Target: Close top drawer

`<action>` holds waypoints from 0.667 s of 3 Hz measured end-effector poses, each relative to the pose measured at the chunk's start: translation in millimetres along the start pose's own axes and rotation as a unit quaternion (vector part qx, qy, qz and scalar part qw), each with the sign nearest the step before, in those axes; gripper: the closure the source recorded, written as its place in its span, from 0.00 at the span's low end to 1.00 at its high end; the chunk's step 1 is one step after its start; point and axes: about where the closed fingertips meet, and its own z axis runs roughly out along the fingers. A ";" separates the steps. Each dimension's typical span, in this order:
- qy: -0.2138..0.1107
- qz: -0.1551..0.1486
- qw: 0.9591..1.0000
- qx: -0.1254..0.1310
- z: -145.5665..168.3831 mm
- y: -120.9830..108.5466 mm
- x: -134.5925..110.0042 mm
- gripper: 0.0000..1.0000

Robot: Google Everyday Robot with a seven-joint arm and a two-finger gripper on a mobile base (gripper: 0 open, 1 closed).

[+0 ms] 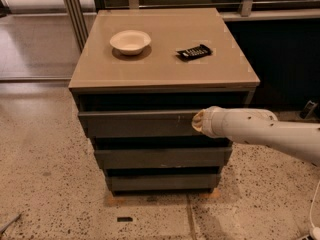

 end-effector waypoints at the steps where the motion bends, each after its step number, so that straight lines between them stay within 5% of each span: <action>1: -0.002 -0.008 1.000 -0.028 -9.2 7.4 -3.7 1.00; 2: -0.019 -0.022 0.998 -0.059 -47.3 1.7 -16.4 1.00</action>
Offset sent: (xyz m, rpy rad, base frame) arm -0.1284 -0.0120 0.0429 -0.0560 0.4105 0.2571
